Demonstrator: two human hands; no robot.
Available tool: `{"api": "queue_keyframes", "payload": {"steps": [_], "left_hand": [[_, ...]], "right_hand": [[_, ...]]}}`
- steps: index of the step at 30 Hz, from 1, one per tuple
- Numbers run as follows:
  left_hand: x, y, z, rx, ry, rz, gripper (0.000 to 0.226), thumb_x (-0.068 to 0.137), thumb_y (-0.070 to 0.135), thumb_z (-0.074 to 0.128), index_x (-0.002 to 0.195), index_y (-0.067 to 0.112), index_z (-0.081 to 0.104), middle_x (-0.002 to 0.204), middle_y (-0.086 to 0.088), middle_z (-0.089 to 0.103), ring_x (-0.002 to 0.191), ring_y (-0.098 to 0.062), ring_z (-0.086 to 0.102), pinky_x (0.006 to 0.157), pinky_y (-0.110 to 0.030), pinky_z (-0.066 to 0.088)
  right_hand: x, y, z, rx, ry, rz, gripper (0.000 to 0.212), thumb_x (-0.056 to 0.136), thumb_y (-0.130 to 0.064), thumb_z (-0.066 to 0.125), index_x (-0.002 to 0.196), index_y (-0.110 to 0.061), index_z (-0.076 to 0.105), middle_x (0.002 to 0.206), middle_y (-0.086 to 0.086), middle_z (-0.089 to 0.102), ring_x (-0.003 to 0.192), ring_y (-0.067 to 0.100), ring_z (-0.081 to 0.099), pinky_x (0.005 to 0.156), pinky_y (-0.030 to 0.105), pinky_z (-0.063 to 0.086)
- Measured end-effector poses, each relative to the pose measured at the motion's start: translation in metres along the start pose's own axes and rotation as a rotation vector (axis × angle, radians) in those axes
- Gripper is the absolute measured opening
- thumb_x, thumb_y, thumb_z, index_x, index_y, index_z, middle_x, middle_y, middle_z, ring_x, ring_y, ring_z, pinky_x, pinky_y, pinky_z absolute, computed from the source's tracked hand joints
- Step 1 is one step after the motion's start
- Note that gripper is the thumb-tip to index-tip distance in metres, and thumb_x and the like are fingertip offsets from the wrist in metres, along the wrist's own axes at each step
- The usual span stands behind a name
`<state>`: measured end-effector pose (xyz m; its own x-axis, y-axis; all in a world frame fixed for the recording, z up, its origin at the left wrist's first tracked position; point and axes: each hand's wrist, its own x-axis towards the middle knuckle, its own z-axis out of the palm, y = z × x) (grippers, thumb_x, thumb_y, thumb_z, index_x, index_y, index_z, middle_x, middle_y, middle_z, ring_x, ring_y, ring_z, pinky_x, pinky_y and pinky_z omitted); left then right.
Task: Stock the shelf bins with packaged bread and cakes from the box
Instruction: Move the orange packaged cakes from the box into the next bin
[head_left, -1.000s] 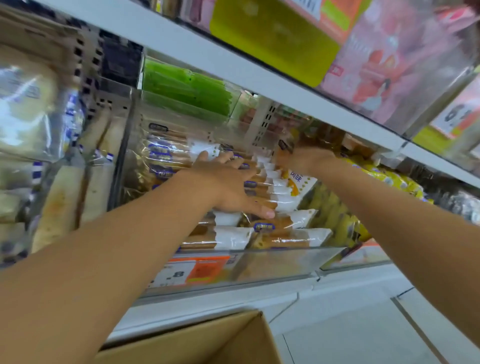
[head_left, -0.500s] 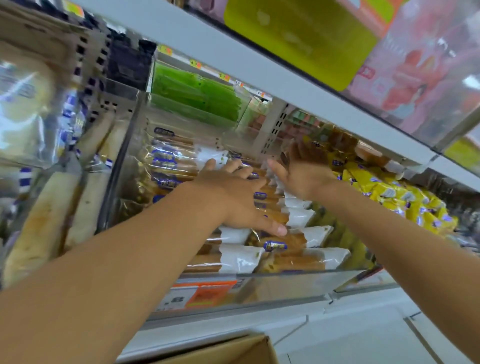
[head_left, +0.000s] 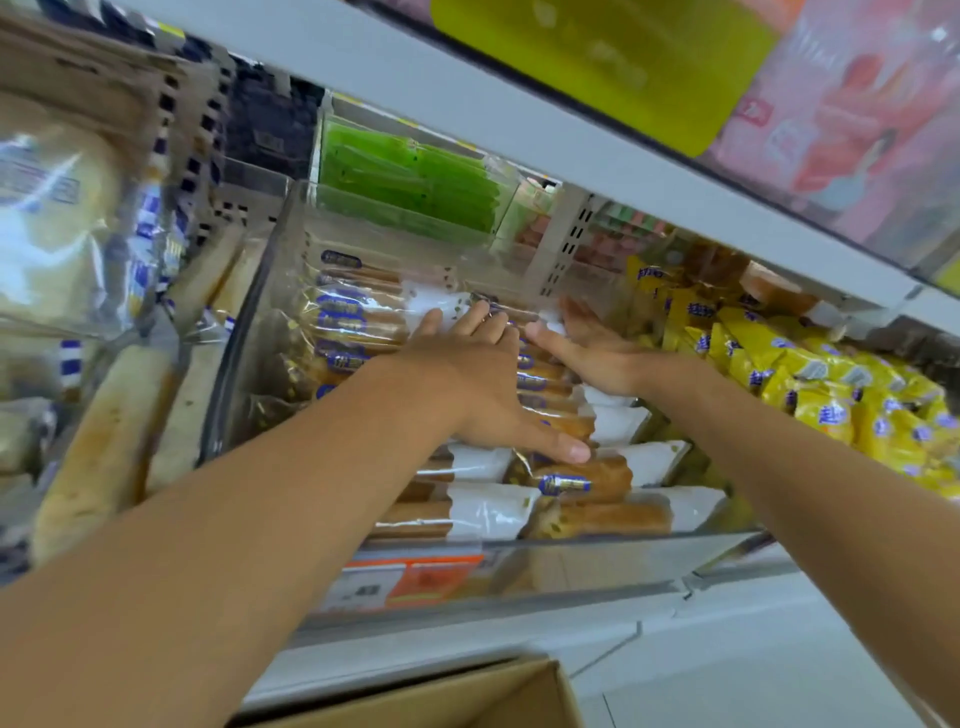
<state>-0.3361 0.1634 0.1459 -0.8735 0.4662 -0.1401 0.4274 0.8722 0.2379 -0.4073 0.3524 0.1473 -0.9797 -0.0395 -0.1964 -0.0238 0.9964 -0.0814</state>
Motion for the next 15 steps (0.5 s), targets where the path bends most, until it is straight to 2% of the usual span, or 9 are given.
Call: {"api": "queue_keyframes", "payload": {"steps": [2,4,6,8,9,11,13,15], "left_hand": [[0.0,-0.001,0.0,-0.009,-0.002,-0.009,0.134,0.062,0.094,0.042,0.157,0.015,-0.01,0.163,0.004,-0.02,0.148,-0.013,-0.025,0.121,-0.049,-0.01],[-0.004,-0.002,0.0,-0.031,0.004,-0.006,0.134,0.059,0.094,0.04,0.157,0.015,-0.007,0.164,0.003,-0.018,0.148,-0.012,-0.023,0.121,-0.047,-0.01],[-0.013,-0.002,-0.003,-0.101,0.074,0.005,0.127,0.065,0.089,0.043,0.158,0.014,0.001,0.165,0.0,-0.012,0.151,-0.014,-0.015,0.123,-0.044,-0.006],[-0.028,0.001,-0.006,-0.21,0.184,-0.004,0.103,0.079,0.076,0.052,0.156,0.015,0.019,0.165,-0.005,0.009,0.152,-0.02,0.005,0.123,-0.042,0.01],[-0.039,0.002,-0.006,-0.231,0.244,-0.018,0.087,0.084,0.069,0.055,0.151,0.018,0.033,0.16,-0.008,0.026,0.148,-0.024,0.022,0.119,-0.042,0.023],[-0.063,0.007,-0.004,-0.212,0.365,-0.068,0.053,0.088,0.056,0.061,0.128,0.021,0.056,0.135,-0.007,0.055,0.127,-0.028,0.048,0.103,-0.042,0.043],[-0.102,0.018,0.003,-0.226,0.47,-0.146,0.024,0.09,0.043,0.062,0.103,0.022,0.062,0.11,-0.003,0.063,0.106,-0.026,0.058,0.089,-0.039,0.049],[-0.143,0.033,0.008,-0.215,0.555,-0.218,0.014,0.09,0.035,0.059,0.088,0.022,0.06,0.096,-0.002,0.065,0.094,-0.026,0.061,0.079,-0.038,0.051]], "right_hand": [[-0.002,-0.002,-0.004,-0.006,0.0,-0.009,0.096,0.083,-0.081,0.014,0.154,-0.022,-0.012,0.162,-0.001,-0.015,0.15,0.015,-0.007,0.122,0.044,0.004],[-0.007,-0.002,-0.009,0.013,0.011,-0.016,0.098,0.077,-0.088,0.013,0.155,-0.03,-0.004,0.164,0.001,0.0,0.151,0.02,0.006,0.121,0.046,0.013],[-0.02,-0.004,-0.01,0.077,0.088,-0.065,0.094,0.074,-0.09,0.014,0.153,-0.037,0.016,0.159,0.005,0.028,0.145,0.026,0.027,0.117,0.047,0.026],[-0.049,-0.011,-0.007,0.112,0.192,-0.187,0.07,0.092,-0.069,0.028,0.147,-0.027,0.039,0.149,0.008,0.044,0.138,0.027,0.038,0.114,0.043,0.031],[-0.065,-0.015,-0.003,0.107,0.245,-0.26,0.055,0.099,-0.054,0.036,0.141,-0.021,0.047,0.143,0.01,0.049,0.134,0.027,0.042,0.111,0.04,0.033],[-0.098,-0.022,0.004,0.065,0.36,-0.361,0.037,0.099,-0.036,0.05,0.127,-0.014,0.059,0.124,0.013,0.06,0.119,0.03,0.051,0.1,0.036,0.04],[-0.136,-0.035,0.014,0.091,0.486,-0.402,0.023,0.093,-0.028,0.058,0.107,-0.012,0.066,0.101,0.01,0.063,0.099,0.029,0.056,0.083,0.035,0.044],[-0.174,-0.048,0.028,0.225,0.556,-0.41,0.01,0.088,-0.021,0.061,0.091,-0.012,0.065,0.082,0.002,0.059,0.081,0.023,0.056,0.068,0.032,0.041]]}}
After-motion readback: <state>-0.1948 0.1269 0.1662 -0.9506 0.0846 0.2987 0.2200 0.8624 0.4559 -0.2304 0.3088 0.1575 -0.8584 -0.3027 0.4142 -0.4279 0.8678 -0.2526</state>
